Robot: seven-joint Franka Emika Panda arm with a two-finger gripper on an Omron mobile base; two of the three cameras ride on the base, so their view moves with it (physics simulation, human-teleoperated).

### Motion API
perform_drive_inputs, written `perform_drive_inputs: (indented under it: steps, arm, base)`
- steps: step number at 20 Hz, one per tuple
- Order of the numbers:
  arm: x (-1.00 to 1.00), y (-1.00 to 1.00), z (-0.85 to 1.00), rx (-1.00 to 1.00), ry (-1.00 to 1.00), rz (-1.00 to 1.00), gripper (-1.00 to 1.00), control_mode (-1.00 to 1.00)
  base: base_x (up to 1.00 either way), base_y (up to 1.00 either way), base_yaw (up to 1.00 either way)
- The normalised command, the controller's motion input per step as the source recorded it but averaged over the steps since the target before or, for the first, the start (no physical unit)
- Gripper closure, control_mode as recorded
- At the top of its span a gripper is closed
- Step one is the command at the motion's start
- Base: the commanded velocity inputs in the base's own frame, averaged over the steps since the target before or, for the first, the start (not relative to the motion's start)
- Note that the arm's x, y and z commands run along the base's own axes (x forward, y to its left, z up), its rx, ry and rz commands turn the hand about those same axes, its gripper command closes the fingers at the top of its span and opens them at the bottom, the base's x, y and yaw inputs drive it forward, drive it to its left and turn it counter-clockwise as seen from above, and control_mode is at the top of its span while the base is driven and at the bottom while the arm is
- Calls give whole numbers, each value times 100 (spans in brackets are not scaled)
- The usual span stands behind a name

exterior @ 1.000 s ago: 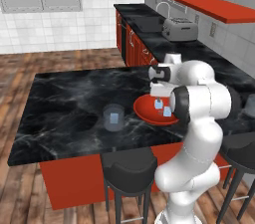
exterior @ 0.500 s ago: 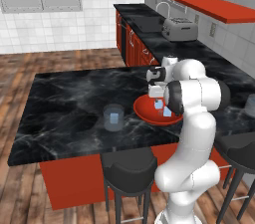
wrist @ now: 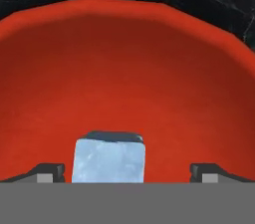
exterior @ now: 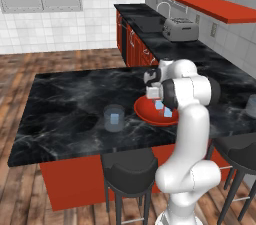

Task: There are four ice cubes in the ice bowl. Place two ice cubes in each glass of water.

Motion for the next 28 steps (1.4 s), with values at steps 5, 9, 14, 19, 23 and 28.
perform_drive_inputs:
  steps: [5,9,14,19,23,28]
  arm:
    - [51,0,-16,0,3,0,-100,-100]
    - [-8,0,0,0,3,0,-100,-100]
    - [-46,2,0,0,0,0,-100,-100]
    - [-48,34,-7,0,0,0,-100,-100]
    - [-19,25,-11,0,0,0,-100,-100]
    - [0,0,-3,-1,0,0,-100,-100]
  base:
    - [0,0,0]
    - [0,0,0]
    - [0,0,0]
    - [0,0,0]
    - [0,0,0]
    - [0,0,0]
